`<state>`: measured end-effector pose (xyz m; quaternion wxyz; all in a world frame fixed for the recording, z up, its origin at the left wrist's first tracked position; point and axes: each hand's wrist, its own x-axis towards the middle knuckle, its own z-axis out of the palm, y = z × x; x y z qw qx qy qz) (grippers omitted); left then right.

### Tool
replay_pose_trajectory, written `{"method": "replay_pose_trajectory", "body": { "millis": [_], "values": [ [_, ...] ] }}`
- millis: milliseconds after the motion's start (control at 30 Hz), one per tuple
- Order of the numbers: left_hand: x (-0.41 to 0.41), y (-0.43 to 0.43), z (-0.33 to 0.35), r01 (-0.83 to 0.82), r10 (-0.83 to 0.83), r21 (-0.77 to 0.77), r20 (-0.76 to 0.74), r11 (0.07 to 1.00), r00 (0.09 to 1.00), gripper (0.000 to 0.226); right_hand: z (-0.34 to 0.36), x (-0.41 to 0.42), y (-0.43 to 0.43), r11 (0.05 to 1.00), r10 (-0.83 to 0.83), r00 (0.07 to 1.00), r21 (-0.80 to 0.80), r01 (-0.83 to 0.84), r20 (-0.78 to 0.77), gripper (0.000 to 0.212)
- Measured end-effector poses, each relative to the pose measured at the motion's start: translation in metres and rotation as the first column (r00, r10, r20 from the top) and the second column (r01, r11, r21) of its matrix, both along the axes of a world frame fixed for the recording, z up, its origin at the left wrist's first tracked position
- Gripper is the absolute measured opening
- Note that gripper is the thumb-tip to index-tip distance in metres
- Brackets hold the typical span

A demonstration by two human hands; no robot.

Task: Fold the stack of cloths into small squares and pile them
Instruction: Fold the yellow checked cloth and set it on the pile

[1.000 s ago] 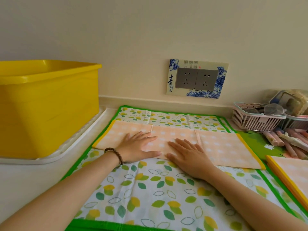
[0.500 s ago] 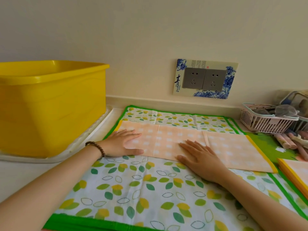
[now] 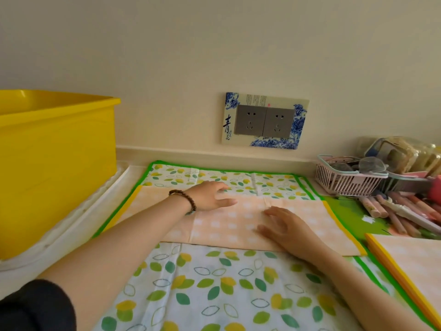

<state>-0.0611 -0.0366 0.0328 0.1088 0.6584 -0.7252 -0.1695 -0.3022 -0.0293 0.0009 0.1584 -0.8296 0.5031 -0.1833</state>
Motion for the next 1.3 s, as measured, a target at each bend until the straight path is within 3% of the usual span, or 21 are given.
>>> {"method": "replay_pose_trajectory", "body": {
  "millis": [300,533,667,833,900,967,1100,1200,1300],
  "values": [
    [-0.012,-0.029,-0.003,-0.030,0.029,0.017,0.030,0.999,0.999,0.040,-0.007,-0.001,-0.008,1.000,-0.024,0.996,-0.009,0.025,0.091,0.045],
    [-0.003,0.006,0.016,0.005,-0.006,-0.013,-0.096,1.000,0.995,0.024,-0.006,-0.003,-0.009,0.997,-0.027,0.960,-0.064,0.047,0.277,0.028],
    [0.014,0.028,0.007,-0.126,0.105,-0.093,-0.206,0.988,0.973,0.012,-0.003,-0.001,-0.003,0.992,0.038,0.944,-0.123,0.003,0.329,0.025],
    [0.025,0.049,-0.014,-0.410,0.319,-0.110,-0.462,0.905,0.828,0.015,-0.001,0.010,0.004,0.994,0.068,0.943,-0.107,-0.035,0.326,0.028],
    [0.019,0.051,-0.024,-0.518,0.386,-0.098,-0.556,0.850,0.737,0.012,0.000,0.015,0.008,0.993,0.089,0.947,-0.097,-0.062,0.309,0.033],
    [0.011,0.049,-0.035,-0.601,0.449,-0.021,-0.643,0.799,0.620,0.024,0.001,0.020,0.013,0.992,0.124,0.953,-0.072,-0.108,0.276,0.038],
    [-0.007,0.041,-0.051,-0.583,0.492,0.170,-0.742,0.795,0.454,0.035,0.001,0.024,0.020,0.977,0.195,0.970,0.055,-0.205,0.147,0.046],
    [-0.018,0.037,-0.049,-0.568,0.469,0.156,-0.753,0.808,0.462,0.034,-0.008,0.023,0.023,0.975,0.217,0.973,0.061,-0.213,-0.073,0.052],
    [-0.020,0.040,-0.041,-0.534,0.430,0.103,-0.727,0.839,0.535,0.040,-0.015,0.025,0.023,0.981,0.189,0.959,0.001,-0.194,-0.210,0.058]
  ]
}}
